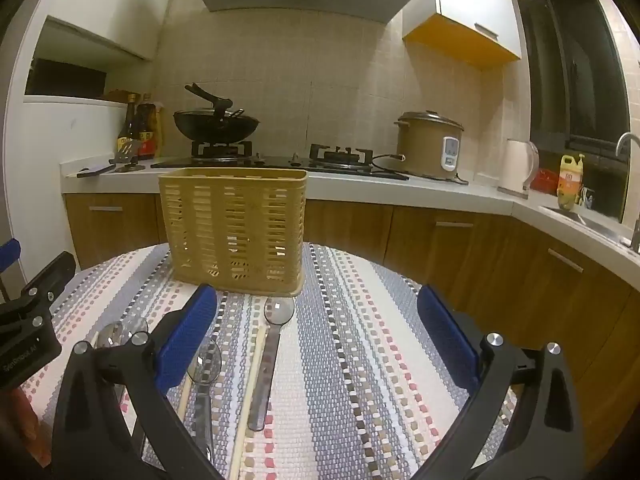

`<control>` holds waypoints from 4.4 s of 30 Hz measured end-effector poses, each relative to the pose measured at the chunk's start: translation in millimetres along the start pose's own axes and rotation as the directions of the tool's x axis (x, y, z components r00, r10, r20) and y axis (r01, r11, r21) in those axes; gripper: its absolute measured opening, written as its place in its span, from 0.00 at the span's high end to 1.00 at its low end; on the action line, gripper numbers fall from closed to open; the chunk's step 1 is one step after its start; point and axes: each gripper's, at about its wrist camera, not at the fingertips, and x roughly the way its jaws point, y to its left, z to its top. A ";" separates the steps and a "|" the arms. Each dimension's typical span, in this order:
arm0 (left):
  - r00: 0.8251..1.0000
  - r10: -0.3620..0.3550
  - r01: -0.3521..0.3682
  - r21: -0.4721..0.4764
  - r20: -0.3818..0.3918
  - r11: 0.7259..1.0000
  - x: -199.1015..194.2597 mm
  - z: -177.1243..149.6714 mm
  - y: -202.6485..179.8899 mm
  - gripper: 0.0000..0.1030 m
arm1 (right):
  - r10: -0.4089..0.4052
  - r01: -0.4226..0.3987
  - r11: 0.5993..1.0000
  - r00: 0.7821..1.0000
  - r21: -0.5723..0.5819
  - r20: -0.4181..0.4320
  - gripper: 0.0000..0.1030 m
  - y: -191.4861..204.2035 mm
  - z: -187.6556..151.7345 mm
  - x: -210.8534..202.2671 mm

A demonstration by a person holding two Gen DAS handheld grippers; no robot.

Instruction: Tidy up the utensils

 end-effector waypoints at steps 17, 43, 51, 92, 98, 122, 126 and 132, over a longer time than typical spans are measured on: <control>1.000 0.003 -0.003 0.015 0.002 1.000 1.0 -0.5 0.8 0.10 | 0.017 -0.017 1.000 1.000 -0.005 0.008 0.07 1.0 -4.7 1.8; 0.994 0.105 -0.105 0.009 0.001 0.994 -61.1 78.3 10.2 0.11 | -0.047 0.042 0.996 0.997 0.075 0.068 0.07 -23.3 62.5 -67.6; 0.999 0.046 -0.046 0.006 0.006 0.999 -70.3 89.2 3.7 0.11 | -0.059 0.051 0.994 0.994 0.094 0.090 0.07 -30.8 73.6 -83.3; 0.999 0.050 -0.049 0.035 -0.011 0.998 -62.6 76.6 -7.1 0.11 | -0.051 0.047 0.995 0.998 0.089 0.043 0.07 -24.7 61.3 -72.1; 0.999 0.053 -0.052 0.037 -0.011 0.998 -62.7 76.5 -7.1 0.11 | -0.043 0.040 0.996 0.998 0.083 0.037 0.07 -21.5 60.1 -70.2; 0.953 -0.087 0.069 -0.070 -0.289 0.995 -1.6 68.9 67.7 0.16 | 0.122 -0.111 0.991 0.973 0.070 -0.194 0.26 -11.1 58.7 -10.0; 0.838 -0.244 0.181 -0.175 -0.488 0.968 48.6 48.3 86.5 0.27 | 0.176 -0.177 0.984 0.931 0.025 -0.320 0.34 3.8 56.6 22.5; 0.689 -0.365 0.228 -0.290 -0.627 0.929 103.6 15.5 97.4 0.36 | 0.221 -0.246 0.969 0.835 0.017 -0.504 0.44 13.2 44.0 78.1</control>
